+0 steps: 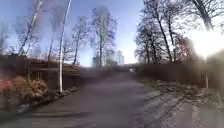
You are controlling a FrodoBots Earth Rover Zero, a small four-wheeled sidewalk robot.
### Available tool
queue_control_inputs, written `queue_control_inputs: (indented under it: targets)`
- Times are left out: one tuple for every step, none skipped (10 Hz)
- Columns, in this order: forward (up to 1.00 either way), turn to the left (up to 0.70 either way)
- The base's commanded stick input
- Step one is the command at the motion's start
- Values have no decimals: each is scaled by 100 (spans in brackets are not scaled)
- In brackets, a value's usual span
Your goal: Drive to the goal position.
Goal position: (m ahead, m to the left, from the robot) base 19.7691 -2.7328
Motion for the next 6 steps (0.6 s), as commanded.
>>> queue_control_inputs:
  targets:
    - [100, 0]
    - [100, 0]
    - [100, 0]
    - [100, 0]
    - [100, 0]
    - [100, 0]
